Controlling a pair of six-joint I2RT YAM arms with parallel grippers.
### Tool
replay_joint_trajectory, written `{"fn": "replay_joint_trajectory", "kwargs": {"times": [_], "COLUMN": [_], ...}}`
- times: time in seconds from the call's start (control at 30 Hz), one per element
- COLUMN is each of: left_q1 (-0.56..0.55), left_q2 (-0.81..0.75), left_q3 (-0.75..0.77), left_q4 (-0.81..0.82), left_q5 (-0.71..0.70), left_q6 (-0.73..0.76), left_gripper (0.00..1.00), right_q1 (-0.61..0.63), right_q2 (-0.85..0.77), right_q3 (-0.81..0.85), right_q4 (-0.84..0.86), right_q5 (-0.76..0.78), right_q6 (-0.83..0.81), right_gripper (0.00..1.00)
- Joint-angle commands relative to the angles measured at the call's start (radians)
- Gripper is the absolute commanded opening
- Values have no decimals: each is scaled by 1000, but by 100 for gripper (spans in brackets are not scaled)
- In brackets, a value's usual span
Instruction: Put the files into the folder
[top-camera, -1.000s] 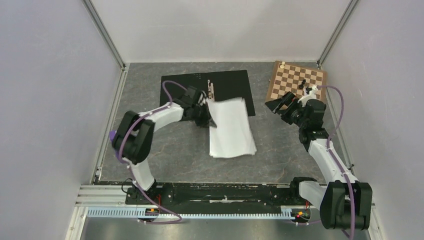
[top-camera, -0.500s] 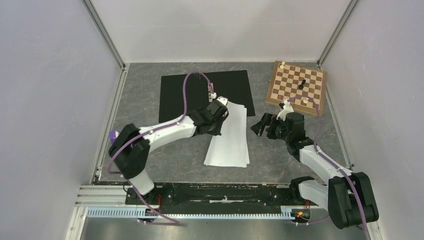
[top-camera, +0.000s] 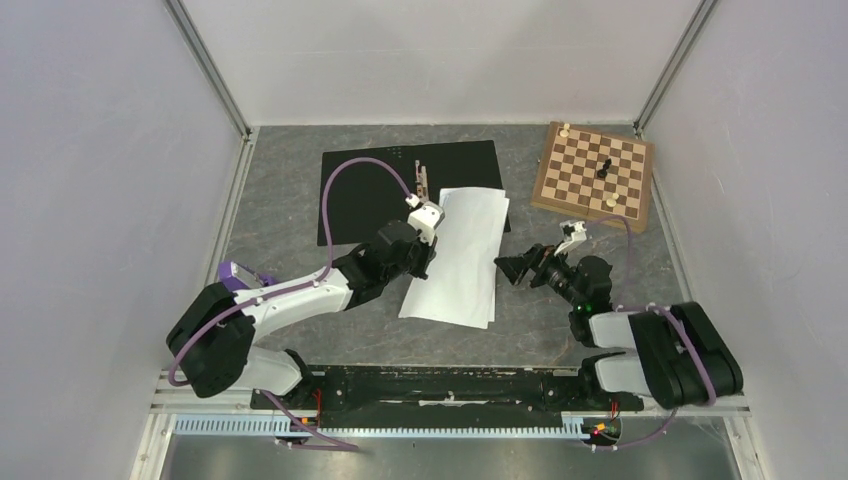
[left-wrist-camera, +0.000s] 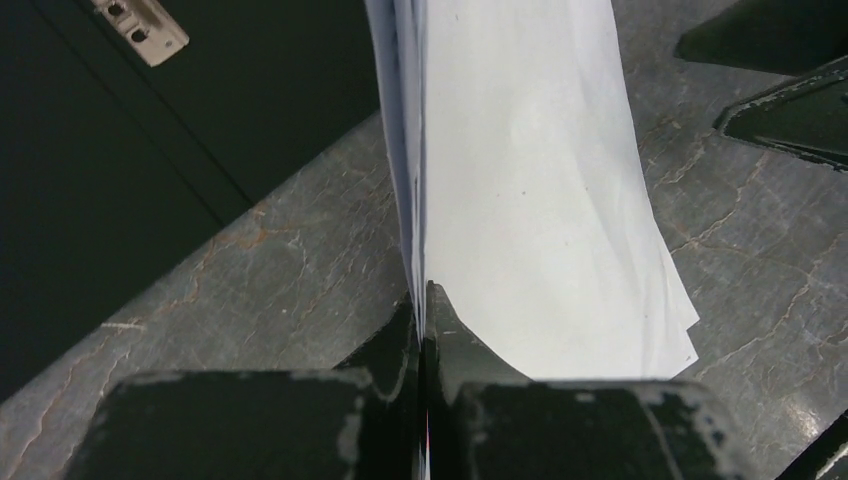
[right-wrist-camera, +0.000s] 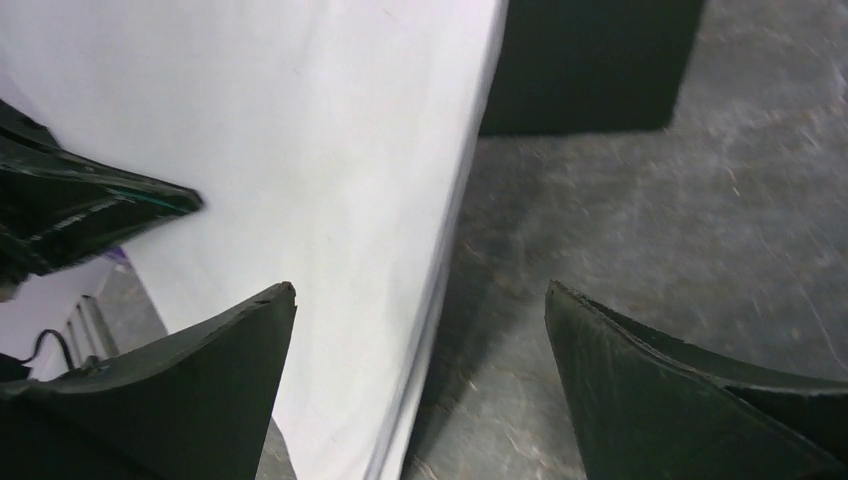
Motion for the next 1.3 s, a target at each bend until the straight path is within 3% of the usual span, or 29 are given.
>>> {"fn": "replay_joint_trajectory", "kwargs": {"times": [0.0, 0.23, 0.47, 0.7, 0.87, 1.27], "left_q1": [-1, 0, -1, 0, 1, 23], "left_q2": [-30, -36, -25, -4, 16, 67], "left_q3": [-17, -17, -14, -2, 10, 60], "left_q4": [181, 205, 231, 233, 228, 211], "left_q5": [42, 49, 46, 35, 46, 88], "left_q6": [80, 85, 81, 73, 65, -18], "left_gripper": [2, 2, 2, 2, 2, 2], "right_q1": [3, 3, 54, 71, 74, 94], "right_q2": [131, 358, 441, 521, 508, 477], "right_q3": [19, 71, 71, 56, 44, 69], "right_q4": [456, 681, 801, 957, 988, 917], "right_q5": [-71, -121, -135, -145, -139, -130], "right_q6": [85, 195, 265, 371, 411, 423], "right_gripper": [98, 98, 98, 88, 77, 35]}}
